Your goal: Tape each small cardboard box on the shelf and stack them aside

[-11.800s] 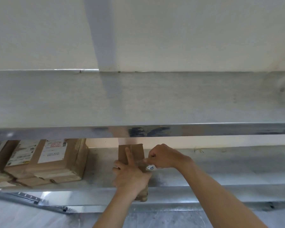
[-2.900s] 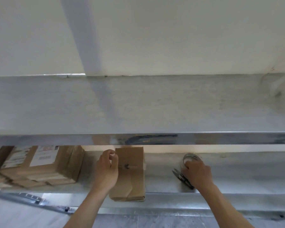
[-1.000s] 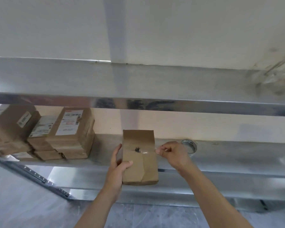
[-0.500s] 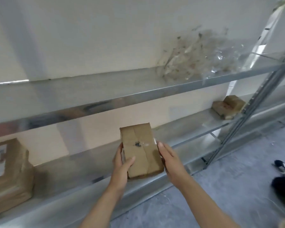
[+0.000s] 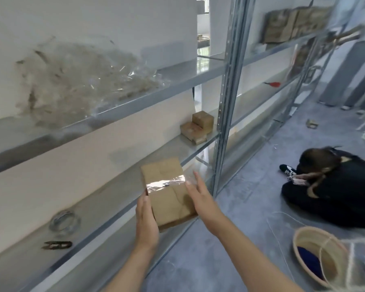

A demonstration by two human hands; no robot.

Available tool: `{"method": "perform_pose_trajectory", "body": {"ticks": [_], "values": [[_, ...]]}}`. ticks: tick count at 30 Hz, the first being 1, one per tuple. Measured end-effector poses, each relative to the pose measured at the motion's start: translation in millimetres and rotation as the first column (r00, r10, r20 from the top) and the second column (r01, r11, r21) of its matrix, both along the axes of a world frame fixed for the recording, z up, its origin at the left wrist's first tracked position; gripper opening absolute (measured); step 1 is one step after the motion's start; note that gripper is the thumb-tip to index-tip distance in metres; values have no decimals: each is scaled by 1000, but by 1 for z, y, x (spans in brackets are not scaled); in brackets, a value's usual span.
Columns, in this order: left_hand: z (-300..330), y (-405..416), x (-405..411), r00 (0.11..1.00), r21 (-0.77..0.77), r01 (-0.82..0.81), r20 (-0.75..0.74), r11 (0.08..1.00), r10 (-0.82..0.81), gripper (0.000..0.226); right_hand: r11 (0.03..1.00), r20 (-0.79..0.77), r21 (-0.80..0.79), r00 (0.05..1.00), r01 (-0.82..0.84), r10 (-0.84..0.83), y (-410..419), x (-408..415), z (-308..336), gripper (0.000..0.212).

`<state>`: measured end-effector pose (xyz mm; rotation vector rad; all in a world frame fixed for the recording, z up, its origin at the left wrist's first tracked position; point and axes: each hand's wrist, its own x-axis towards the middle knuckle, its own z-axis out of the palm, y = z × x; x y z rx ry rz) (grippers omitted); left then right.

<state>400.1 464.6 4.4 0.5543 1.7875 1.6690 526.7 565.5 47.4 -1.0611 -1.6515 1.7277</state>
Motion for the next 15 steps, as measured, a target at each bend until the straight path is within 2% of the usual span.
{"method": "perform_pose_trajectory", "body": {"ticks": [2,7,9,12,15], "values": [[3,30,18,1000,-15,6,-14,1000,-6,52,999,-6,45,1000,7,-7,29,17,4,60],[14,95,39,994,-15,-106,-16,994,106,53,995,18,95,999,34,-36,95,23,6,42],[18,122,38,989,-23,-149,24,989,149,53,994,35,104,998,39,-43,117,16,5,38],[5,165,22,980,22,-191,53,981,189,69,991,95,135,995,9,-22,152,-1,0,42],[-14,215,-1,970,31,-207,135,978,201,61,993,187,122,982,1,-24,197,-20,1,42]]}}
